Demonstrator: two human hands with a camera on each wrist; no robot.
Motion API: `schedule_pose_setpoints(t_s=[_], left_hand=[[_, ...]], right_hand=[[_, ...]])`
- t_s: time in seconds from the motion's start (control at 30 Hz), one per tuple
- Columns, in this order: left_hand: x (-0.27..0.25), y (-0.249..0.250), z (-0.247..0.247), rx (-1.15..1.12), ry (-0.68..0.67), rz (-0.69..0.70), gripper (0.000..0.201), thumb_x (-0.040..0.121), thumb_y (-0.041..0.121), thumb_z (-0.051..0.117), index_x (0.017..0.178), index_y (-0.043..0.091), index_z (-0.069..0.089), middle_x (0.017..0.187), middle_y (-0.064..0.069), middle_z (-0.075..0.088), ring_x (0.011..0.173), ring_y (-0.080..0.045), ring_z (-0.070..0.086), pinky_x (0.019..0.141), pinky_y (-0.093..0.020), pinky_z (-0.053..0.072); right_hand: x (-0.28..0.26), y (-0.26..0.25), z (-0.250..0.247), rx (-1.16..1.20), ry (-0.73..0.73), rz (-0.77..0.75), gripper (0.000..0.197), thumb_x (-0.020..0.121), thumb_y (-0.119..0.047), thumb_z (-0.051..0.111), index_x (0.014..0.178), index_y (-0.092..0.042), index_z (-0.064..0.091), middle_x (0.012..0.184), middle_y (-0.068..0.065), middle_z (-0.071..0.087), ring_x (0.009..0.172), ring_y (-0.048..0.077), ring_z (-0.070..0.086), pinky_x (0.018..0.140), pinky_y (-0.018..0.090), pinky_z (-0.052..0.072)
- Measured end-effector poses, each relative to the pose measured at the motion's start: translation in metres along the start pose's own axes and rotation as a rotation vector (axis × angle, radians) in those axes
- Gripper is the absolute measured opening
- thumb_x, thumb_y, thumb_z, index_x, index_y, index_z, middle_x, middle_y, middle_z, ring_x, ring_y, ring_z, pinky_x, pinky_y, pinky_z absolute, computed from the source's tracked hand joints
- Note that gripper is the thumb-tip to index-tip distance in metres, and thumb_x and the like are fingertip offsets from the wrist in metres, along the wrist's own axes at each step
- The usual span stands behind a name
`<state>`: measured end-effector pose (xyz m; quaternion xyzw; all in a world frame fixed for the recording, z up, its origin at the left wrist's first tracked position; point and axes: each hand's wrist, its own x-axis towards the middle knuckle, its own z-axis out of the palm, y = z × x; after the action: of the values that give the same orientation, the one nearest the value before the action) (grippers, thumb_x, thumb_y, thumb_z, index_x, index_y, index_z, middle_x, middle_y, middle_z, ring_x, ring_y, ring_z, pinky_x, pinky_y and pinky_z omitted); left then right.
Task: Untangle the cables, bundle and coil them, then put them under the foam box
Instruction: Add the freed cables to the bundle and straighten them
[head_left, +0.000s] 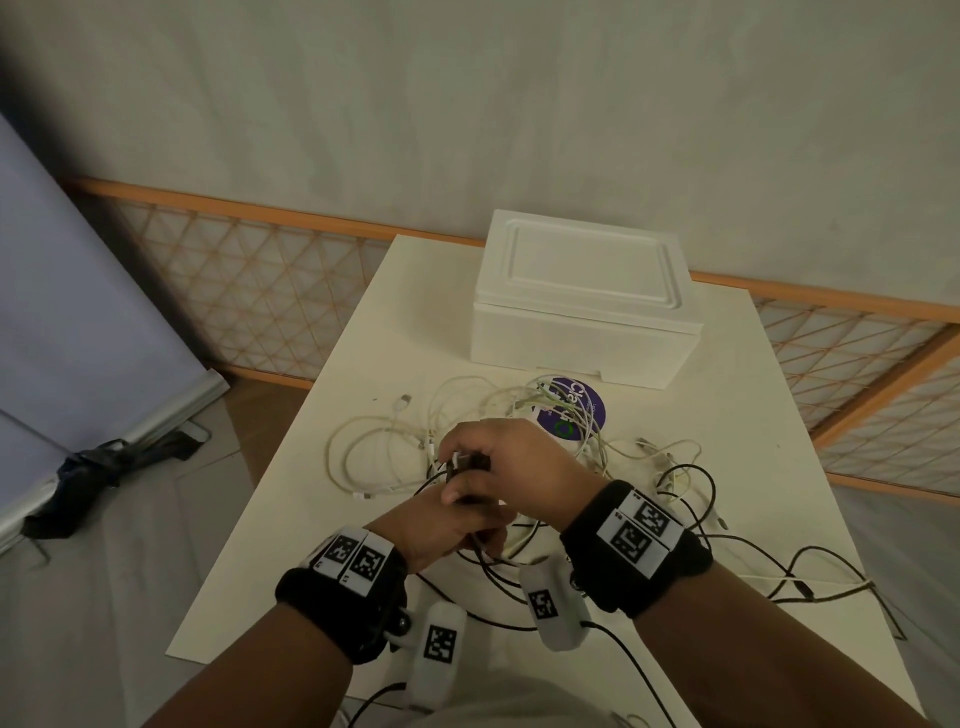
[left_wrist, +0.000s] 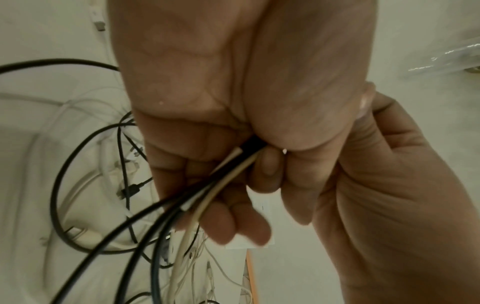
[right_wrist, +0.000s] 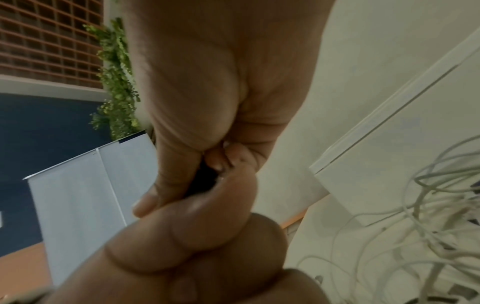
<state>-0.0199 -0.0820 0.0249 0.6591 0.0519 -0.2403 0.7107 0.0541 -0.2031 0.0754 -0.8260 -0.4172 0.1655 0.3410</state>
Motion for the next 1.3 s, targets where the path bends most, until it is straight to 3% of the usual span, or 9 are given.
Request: schedule_pose_setpoints(t_s=[0.13, 0.33, 0.47, 0.63, 0.77, 0.87, 0.97, 1.13, 1.3], left_hand=[[0.0, 0.001, -0.001, 0.06, -0.002, 0.005, 0.034, 0.085, 0.023, 0.058, 0.093, -0.009, 0.065, 0.088, -0.021, 0.069, 0.089, -0.026, 0.069, 0.089, -0.037, 0.051], [-0.005, 0.01, 0.007, 0.082, -0.02, -0.017, 0.046, 0.099, 0.012, 0.041, 0.063, 0.021, 0.069, 0.075, -0.001, 0.073, 0.097, -0.023, 0.069, 0.085, -0.03, 0.05], [-0.004, 0.004, 0.009, 0.012, 0.03, -0.009, 0.034, 0.096, 0.021, 0.05, 0.068, 0.01, 0.065, 0.076, -0.013, 0.071, 0.089, -0.028, 0.07, 0.097, -0.044, 0.049], [-0.006, 0.0, 0.013, 0.03, 0.021, 0.005, 0.034, 0.084, 0.026, 0.055, 0.056, 0.007, 0.055, 0.058, -0.01, 0.062, 0.08, -0.03, 0.069, 0.096, -0.052, 0.049], [-0.011, 0.004, 0.019, 0.026, -0.003, -0.028, 0.05, 0.095, 0.006, 0.046, 0.048, 0.013, 0.059, 0.065, -0.017, 0.062, 0.086, -0.033, 0.068, 0.088, -0.041, 0.053], [-0.012, 0.006, 0.022, -0.044, 0.041, 0.006, 0.036, 0.092, 0.017, 0.048, 0.061, 0.0, 0.057, 0.052, -0.005, 0.058, 0.067, -0.023, 0.067, 0.072, -0.033, 0.053], [-0.009, 0.005, 0.024, -0.313, 0.169, 0.085, 0.053, 0.093, 0.04, 0.052, 0.047, 0.014, 0.052, 0.046, -0.003, 0.045, 0.048, -0.014, 0.048, 0.057, -0.027, 0.043], [-0.003, -0.005, 0.026, -0.539, 0.268, 0.156, 0.064, 0.092, 0.049, 0.033, 0.051, 0.003, 0.048, 0.062, -0.02, 0.057, 0.063, -0.028, 0.057, 0.062, -0.031, 0.051], [-0.011, -0.023, 0.007, -0.983, 0.483, 0.19, 0.069, 0.094, 0.056, 0.032, 0.046, 0.01, 0.05, 0.061, -0.01, 0.063, 0.061, -0.023, 0.066, 0.075, -0.038, 0.059]], right_hand=[[0.0, 0.0, 0.002, -0.064, 0.007, -0.117, 0.032, 0.076, -0.027, 0.076, 0.103, -0.014, 0.068, 0.103, 0.001, 0.065, 0.094, 0.013, 0.058, 0.082, 0.028, 0.048], [-0.003, 0.004, -0.002, -0.113, 0.0, -0.1, 0.04, 0.082, -0.027, 0.07, 0.121, -0.019, 0.064, 0.113, -0.001, 0.066, 0.104, 0.009, 0.055, 0.086, 0.011, 0.035], [-0.008, 0.008, -0.004, -0.113, 0.026, -0.082, 0.034, 0.087, -0.028, 0.066, 0.12, -0.022, 0.065, 0.112, -0.002, 0.067, 0.097, 0.006, 0.056, 0.085, 0.019, 0.041], [-0.017, 0.006, -0.001, -0.055, -0.08, -0.065, 0.039, 0.089, -0.025, 0.064, 0.127, -0.019, 0.06, 0.13, 0.002, 0.06, 0.128, 0.012, 0.046, 0.101, 0.017, 0.031], [-0.022, 0.005, 0.0, -0.034, -0.117, -0.033, 0.037, 0.088, -0.03, 0.065, 0.123, -0.02, 0.062, 0.113, -0.004, 0.068, 0.104, 0.01, 0.06, 0.093, 0.029, 0.047], [-0.031, 0.005, 0.003, 0.015, -0.07, -0.015, 0.06, 0.088, -0.031, 0.065, 0.142, -0.028, 0.04, 0.135, -0.002, 0.054, 0.111, 0.01, 0.057, 0.097, 0.029, 0.046], [-0.046, 0.014, 0.013, 0.212, -0.109, 0.137, 0.103, 0.077, -0.04, 0.075, 0.151, -0.032, 0.003, 0.141, 0.003, 0.046, 0.112, 0.01, 0.055, 0.1, 0.031, 0.045], [-0.075, 0.024, 0.028, 0.157, -0.288, 0.273, 0.043, 0.085, -0.033, 0.068, 0.12, -0.023, 0.044, 0.077, -0.005, 0.064, 0.065, 0.016, 0.064, 0.063, 0.027, 0.052], [-0.115, 0.058, 0.019, -0.186, -0.292, 0.314, 0.045, 0.09, -0.058, 0.046, 0.092, -0.015, 0.058, 0.078, -0.005, 0.054, 0.073, 0.013, 0.051, 0.068, 0.031, 0.041]])
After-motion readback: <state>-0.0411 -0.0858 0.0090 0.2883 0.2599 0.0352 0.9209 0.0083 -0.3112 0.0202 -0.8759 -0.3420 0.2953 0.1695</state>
